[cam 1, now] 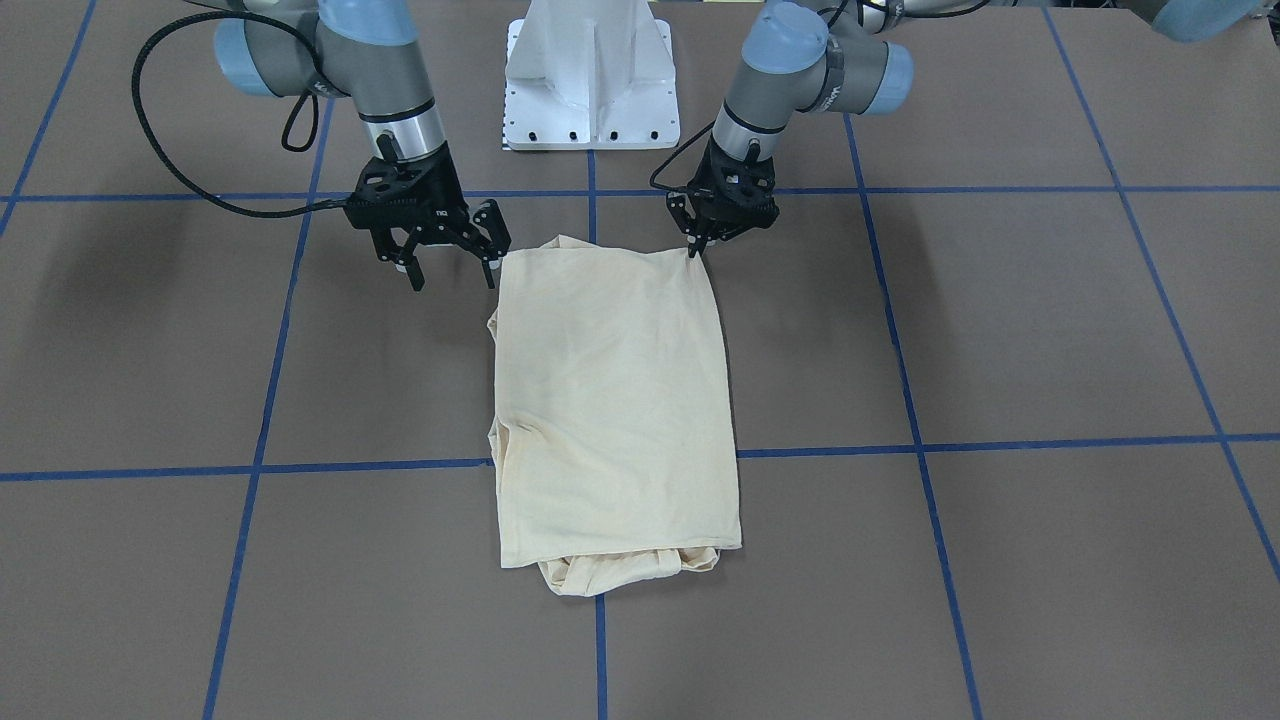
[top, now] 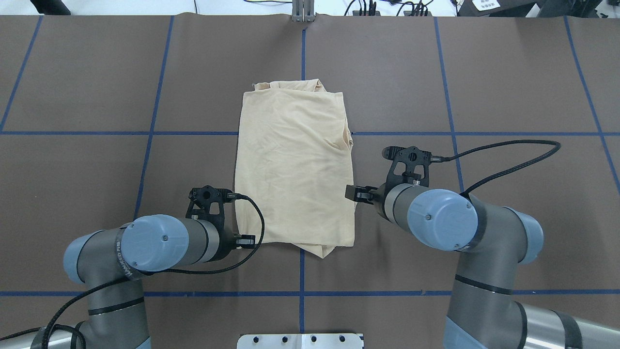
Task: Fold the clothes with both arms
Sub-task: 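Close both grippers on the shirt's long sides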
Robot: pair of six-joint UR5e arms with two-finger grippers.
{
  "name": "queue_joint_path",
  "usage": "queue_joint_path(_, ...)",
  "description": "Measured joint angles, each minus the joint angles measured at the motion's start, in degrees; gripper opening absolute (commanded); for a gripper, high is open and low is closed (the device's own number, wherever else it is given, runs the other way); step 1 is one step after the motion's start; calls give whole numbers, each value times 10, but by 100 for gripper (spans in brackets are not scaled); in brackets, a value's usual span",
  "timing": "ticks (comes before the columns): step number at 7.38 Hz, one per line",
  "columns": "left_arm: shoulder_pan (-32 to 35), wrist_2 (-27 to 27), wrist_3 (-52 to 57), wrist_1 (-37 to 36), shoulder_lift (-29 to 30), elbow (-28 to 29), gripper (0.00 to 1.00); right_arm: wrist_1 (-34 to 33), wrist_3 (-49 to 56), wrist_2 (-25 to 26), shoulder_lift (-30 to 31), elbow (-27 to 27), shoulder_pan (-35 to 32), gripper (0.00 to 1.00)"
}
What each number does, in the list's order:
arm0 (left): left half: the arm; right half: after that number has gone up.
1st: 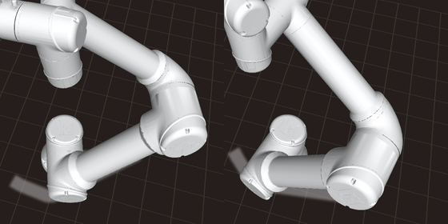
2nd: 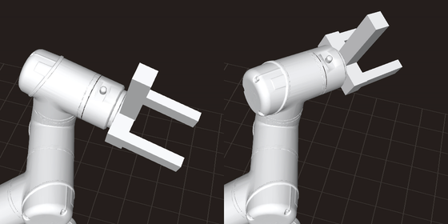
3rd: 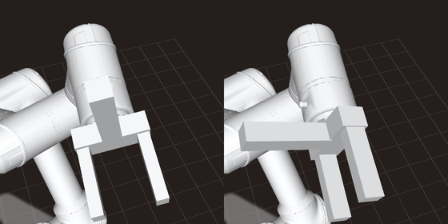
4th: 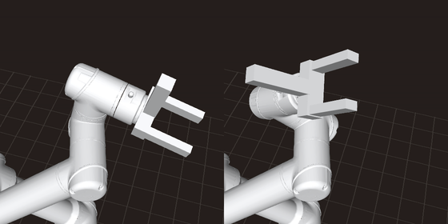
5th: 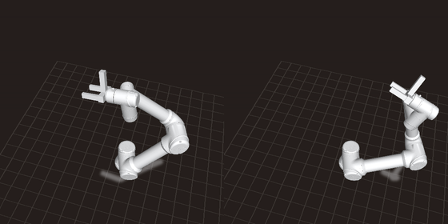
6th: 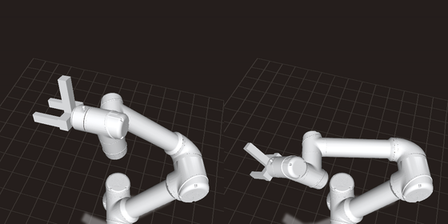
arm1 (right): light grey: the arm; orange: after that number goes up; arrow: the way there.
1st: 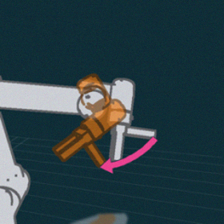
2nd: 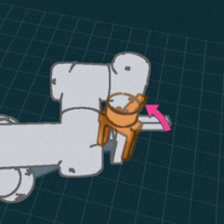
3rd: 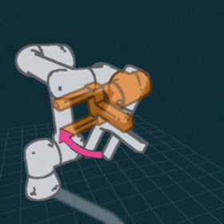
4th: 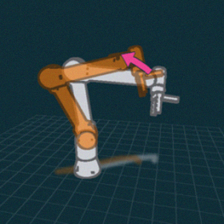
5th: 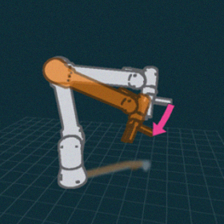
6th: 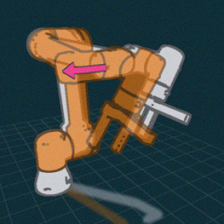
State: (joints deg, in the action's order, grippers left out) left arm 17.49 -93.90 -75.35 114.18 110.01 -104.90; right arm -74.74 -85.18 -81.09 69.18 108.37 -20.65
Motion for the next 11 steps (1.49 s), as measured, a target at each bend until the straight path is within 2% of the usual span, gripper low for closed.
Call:
queue_joint_path(2,0,0,-1,0,0,-1,0,0,-48,47,-36,-49,22,68)
queue_joint_path(5,0,0,-1,0,-1,-2,0,-2,-61,90,-64,-104,38,66)
queue_joint_path(6,0,0,-2,0,-1,-2,0,-4,-60,97,-65,-109,41,62)
queue_joint_path(7,0,0,-2,0,-1,-2,0,-6,-58,102,-66,-110,44,52)
queue_joint_path(9,0,1,-2,0,-1,-2,0,-8,-58,107,-67,-110,48,44)
queue_joint_path(10,0,1,-2,0,-1,-2,0,-9,-58,110,-67,-110,51,33)
queue_joint_path(11,0,1,-2,0,-1,-2,0,-9,-58,113,-67,-110,54,33)
